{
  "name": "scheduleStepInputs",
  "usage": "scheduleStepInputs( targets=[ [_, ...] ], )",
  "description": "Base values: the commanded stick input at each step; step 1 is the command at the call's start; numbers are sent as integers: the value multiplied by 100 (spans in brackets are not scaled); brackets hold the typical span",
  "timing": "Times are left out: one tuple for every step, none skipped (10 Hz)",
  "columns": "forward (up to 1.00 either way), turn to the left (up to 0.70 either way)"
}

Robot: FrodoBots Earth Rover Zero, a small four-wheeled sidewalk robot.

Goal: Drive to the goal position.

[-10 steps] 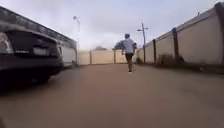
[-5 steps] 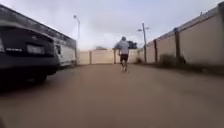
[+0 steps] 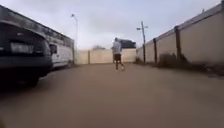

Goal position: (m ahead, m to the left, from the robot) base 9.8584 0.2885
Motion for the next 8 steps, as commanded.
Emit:
scheduleStepInputs(
  targets=[
    [50, 0],
    [50, 0],
    [50, 0],
    [50, 0],
    [50, 0],
    [50, 0],
    [50, 0],
    [50, 0]
  ],
)
